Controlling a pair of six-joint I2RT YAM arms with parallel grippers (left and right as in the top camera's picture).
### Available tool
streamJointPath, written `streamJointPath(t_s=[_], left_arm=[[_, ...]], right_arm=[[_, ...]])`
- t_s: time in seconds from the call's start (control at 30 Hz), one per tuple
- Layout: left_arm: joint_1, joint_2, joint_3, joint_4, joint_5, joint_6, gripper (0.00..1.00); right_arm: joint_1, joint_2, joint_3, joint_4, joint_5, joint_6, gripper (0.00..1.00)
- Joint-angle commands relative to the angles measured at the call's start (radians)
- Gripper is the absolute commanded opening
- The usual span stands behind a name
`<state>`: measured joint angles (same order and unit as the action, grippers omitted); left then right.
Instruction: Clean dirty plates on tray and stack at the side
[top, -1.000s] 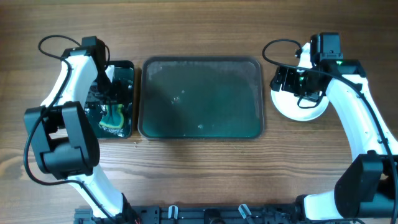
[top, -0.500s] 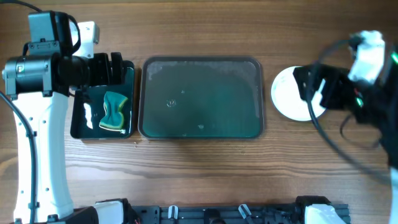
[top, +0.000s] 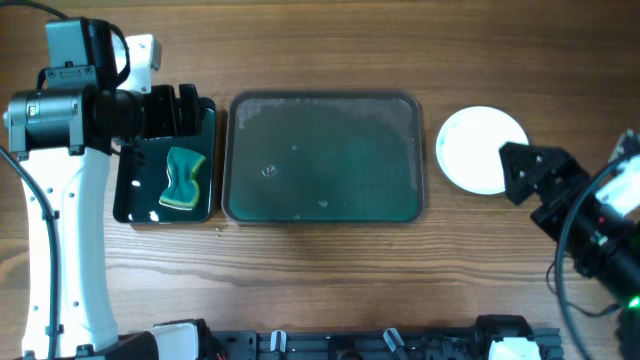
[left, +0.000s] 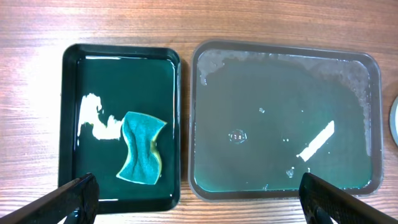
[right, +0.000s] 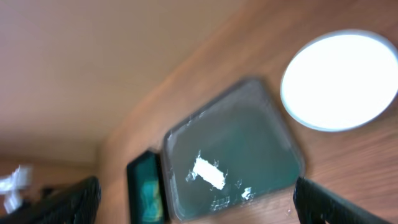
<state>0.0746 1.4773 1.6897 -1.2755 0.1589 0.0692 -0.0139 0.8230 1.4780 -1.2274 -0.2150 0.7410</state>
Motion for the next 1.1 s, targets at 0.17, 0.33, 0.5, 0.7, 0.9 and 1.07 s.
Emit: streamJointPath(t_s=[0.17,0.33,0.5,0.7,0.9,1.07], left_arm=[[0.0,0.003,-0.002,0.003,0.019,-0.01,1.0],[0.0,0.003,-0.002,0.003,0.019,-0.01,1.0],[0.0,0.003,-0.002,0.003,0.019,-0.01,1.0],[0.0,0.003,-0.002,0.003,0.019,-0.01,1.0],[0.0,0.003,-0.002,0.003,0.019,-0.01,1.0],[0.0,0.003,-0.002,0.003,0.019,-0.01,1.0]], right_arm=[[0.0,-0.458,-0.809,0.789,-0.03,-0.556,1.0],[0.0,-0.674,-1.184,1.065,-0.081,-0.608,1.0],[0.0,-0.819,-1.429,1.238,-0.058,-0.609,1.0],[0.0,-0.82,-1.473,1.245,0.005,-0.607,1.0],[0.0,-0.819,-1.473,1.245,0.006,-0.607,1.0],[0.0,-0.819,-1.473,1.245,0.005,-0.607,1.0]])
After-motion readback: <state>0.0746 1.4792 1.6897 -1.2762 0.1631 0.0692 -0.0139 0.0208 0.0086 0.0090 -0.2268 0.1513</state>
